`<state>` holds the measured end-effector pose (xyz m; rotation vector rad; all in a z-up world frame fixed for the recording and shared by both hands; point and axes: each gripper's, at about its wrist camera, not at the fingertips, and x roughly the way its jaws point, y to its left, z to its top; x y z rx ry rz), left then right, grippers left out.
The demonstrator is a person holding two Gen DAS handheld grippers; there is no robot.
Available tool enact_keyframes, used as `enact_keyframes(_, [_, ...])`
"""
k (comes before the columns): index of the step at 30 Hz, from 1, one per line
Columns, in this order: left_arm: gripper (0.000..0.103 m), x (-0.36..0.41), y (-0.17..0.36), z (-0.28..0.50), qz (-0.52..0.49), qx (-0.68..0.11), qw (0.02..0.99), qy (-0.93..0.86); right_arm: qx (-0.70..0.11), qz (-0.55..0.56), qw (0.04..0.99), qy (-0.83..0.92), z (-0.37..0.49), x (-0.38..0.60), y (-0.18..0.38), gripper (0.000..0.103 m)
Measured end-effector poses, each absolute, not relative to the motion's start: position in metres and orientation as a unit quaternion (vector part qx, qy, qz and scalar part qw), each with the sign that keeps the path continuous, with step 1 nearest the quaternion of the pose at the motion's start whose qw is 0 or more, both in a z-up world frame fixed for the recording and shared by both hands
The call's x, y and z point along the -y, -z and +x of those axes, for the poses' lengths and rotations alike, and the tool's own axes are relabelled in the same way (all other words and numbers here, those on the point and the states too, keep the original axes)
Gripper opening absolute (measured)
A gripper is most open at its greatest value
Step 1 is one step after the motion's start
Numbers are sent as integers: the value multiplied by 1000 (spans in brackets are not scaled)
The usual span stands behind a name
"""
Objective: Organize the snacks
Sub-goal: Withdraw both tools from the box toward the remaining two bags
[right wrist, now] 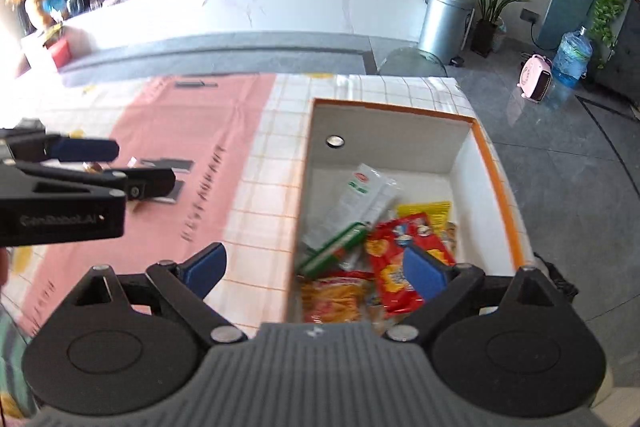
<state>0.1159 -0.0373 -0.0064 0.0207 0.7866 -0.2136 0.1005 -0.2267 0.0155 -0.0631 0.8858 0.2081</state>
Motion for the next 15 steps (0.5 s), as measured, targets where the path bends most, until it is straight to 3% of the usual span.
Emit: enact_keyframes(15, [81, -56, 21, 96, -41, -412, 910, 23, -402, 103, 906, -85, 71, 152, 22, 92])
